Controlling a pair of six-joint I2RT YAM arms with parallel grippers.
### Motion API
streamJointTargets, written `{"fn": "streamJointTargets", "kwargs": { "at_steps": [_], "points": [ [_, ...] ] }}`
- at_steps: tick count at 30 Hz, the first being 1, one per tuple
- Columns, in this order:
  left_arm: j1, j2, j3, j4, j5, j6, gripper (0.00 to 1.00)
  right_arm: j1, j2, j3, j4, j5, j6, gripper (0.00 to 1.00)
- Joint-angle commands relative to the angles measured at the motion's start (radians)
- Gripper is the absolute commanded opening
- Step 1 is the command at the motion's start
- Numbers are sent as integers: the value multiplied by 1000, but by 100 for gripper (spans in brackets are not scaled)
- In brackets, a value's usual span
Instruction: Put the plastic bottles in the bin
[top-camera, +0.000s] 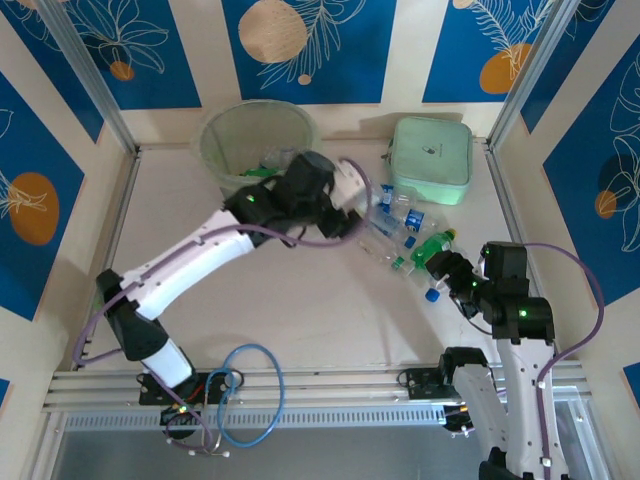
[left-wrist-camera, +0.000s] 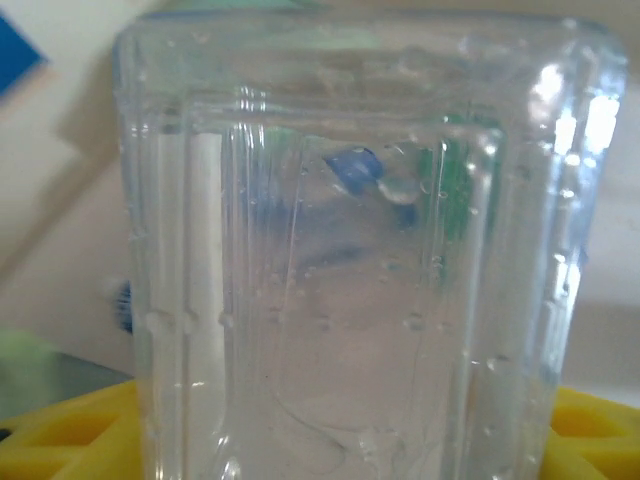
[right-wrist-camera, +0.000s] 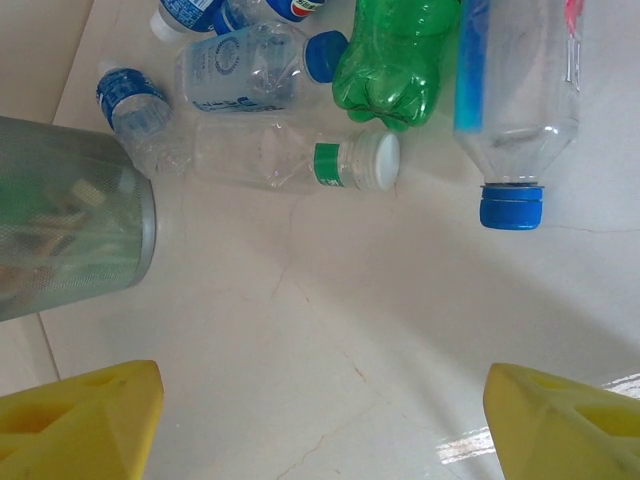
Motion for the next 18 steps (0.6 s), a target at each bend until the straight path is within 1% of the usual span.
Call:
{"fn": "streamJointTargets", "kwargs": {
  "at_steps": [1, 3, 5, 9, 12, 15, 16, 18],
  "points": [
    [83, -19, 133, -57, -65, -36, 68, -4, -10, -14, 10, -35, -8, 84],
    [136, -5, 198, -51, -106, -46, 67, -2, -10, -20, 17, -43, -3, 84],
    [183, 1, 228, -18, -140, -55, 67, 0, -13, -26, 25, -50, 4, 84],
    [284, 26, 257, 42, -150, -84, 68, 8, -19, -36, 27, -52, 5, 84],
    [351, 46, 274, 66, -130, -112, 67, 12, -20, -34, 23, -48, 2, 84],
    [378, 61, 288, 40, -96, -133, 66, 13, -18, -36, 23, -47, 0, 84],
    [378, 55, 269, 39, -79, -137, 66, 16, -17, -40, 21, -47, 2, 84],
    [374, 16, 179, 56, -22, -157, 68, 28, -10, -55, 25, -49, 12, 84]
  ]
}}
